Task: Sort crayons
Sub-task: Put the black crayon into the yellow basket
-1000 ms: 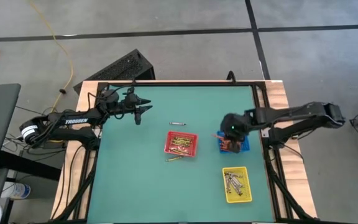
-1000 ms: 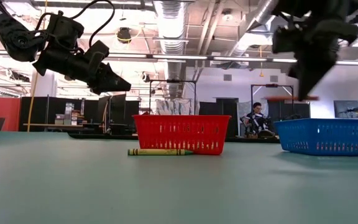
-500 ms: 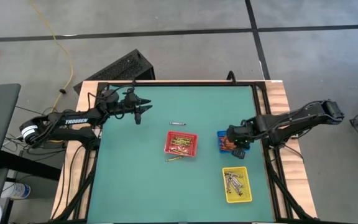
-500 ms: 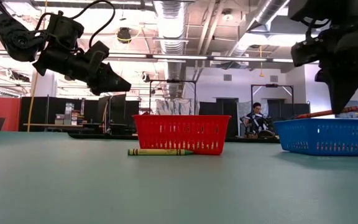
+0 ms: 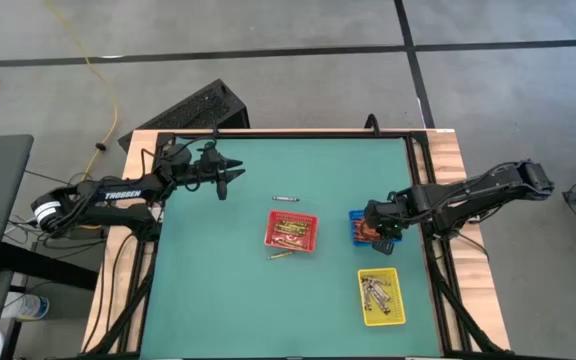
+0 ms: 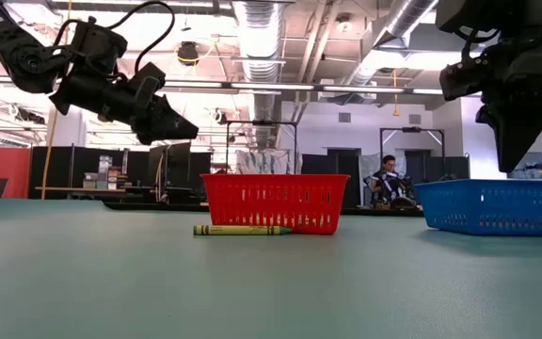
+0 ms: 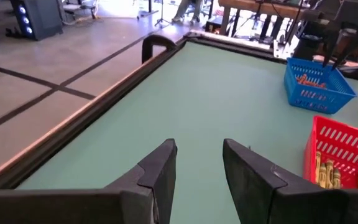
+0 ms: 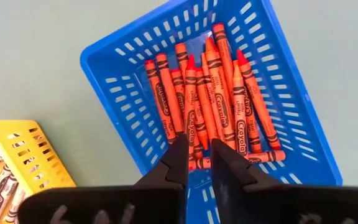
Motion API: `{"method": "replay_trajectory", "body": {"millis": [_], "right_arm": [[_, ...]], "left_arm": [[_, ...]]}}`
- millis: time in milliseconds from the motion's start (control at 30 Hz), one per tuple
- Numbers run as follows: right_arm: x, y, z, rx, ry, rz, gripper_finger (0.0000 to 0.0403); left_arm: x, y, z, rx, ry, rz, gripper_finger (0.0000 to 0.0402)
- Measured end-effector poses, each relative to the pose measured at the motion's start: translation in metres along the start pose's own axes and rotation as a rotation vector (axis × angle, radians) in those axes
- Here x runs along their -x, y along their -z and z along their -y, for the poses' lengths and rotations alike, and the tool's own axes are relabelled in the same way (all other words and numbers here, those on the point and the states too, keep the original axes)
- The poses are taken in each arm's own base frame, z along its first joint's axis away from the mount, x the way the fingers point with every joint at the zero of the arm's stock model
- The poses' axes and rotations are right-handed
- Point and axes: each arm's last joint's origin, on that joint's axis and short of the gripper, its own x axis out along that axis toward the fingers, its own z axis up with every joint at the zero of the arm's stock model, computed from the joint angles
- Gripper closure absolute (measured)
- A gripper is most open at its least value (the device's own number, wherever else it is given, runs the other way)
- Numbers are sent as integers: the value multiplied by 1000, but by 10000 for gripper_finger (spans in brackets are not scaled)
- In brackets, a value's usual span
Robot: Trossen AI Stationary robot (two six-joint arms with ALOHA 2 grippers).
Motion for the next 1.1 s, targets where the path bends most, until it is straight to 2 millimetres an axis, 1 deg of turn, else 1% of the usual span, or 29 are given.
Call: {"method": "replay_trajectory", "body": {"millis": [133,233,333,400,533,633,767,933,1100], "right_arm": [[0,0,0,1,-4,6,341],[6,-4,-4,55,-26,41,340],[19,-12,-13,163,-81,137,340],[29,-18,-19,236,-123,223,340],[44,-19,-28,352,-187,359,340],[50,-14,-30,378,-208,382,340],[52,-10,-33,388,-225,387,340],[53,-9,-34,399,-206,399,340],[53,-9,-34,408,-201,400,340]], "left_arm": [[-3,5,2,15,12,-34,281],[-13,7,10,11,66,-8,281],[-30,13,18,11,110,-38,281],[-46,18,21,14,121,-82,281],[-77,24,18,16,119,-149,281],[-98,26,13,14,123,-205,281],[-123,30,11,-9,219,-272,281],[-146,38,9,-46,256,-345,281],[-155,49,11,-58,357,-372,281]]}}
